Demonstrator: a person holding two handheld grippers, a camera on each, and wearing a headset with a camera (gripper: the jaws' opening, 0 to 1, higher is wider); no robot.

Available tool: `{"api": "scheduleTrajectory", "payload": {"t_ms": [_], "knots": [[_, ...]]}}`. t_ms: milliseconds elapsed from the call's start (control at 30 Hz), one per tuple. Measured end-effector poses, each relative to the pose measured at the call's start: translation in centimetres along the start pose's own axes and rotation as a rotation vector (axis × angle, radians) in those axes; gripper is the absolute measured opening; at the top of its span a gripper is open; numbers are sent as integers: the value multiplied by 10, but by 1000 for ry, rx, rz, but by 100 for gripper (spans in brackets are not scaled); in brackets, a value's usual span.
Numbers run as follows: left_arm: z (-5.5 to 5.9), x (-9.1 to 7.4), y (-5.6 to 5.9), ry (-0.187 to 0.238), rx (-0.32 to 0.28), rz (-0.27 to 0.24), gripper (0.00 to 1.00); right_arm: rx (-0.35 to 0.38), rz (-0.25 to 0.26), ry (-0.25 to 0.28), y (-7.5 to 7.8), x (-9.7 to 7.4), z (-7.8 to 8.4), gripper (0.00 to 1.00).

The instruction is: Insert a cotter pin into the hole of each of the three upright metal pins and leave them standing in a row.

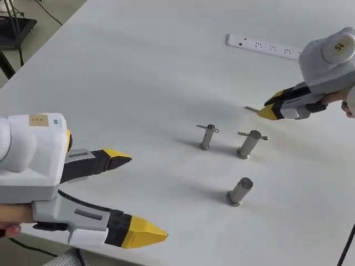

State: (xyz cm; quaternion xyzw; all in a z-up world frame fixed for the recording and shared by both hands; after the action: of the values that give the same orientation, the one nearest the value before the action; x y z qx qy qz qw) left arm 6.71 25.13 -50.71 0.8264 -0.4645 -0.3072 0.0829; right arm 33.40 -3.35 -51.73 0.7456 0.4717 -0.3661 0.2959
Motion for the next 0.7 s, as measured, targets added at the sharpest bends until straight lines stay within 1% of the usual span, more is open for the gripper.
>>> {"api": "scheduleTrajectory", "payload": {"t_ms": [67,100,167,233,267,333,367,400,467,533,700], "knots": [[-1,1,1,19,-7,11,93,-6,-17,-18,0,3,1,12],[-1,1,2,24,-9,14,93,-12,-17,-27,0,7,4,12],[-2,1,2,29,-9,16,92,-21,-22,-46,-1,9,4,12],[-2,1,3,27,-4,18,92,-26,-25,-54,-2,10,4,11],[-2,1,3,22,-3,19,92,-32,-15,-41,-2,9,2,10],[-1,1,4,18,-3,20,91,-27,-7,-34,-1,9,-1,7],[-1,1,4,18,-6,22,91,-24,-6,-36,0,10,-1,6],[0,2,3,19,-9,22,92,-19,-4,-49,1,12,-1,6],[0,2,2,28,-24,14,93,-34,3,-64,1,14,0,6],[-1,2,1,31,-24,8,92,-10,-3,-51,2,13,-2,5],[-1,1,0,29,-21,11,92,-14,-12,-65,0,12,-3,3]]}}
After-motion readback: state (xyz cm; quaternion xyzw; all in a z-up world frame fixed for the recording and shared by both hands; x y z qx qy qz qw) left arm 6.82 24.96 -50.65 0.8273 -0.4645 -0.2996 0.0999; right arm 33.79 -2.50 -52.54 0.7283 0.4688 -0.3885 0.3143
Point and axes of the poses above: the centre of the closed fingertips' face, and the gripper's own axes: x roughly forward along the fingers, y roughly to its right, z roughly out of its underside, the point moved 10 cm from there along -x, roughly backward along the fingers, and after that the axes turned 3 degrees about z, right-handed, at the moved point
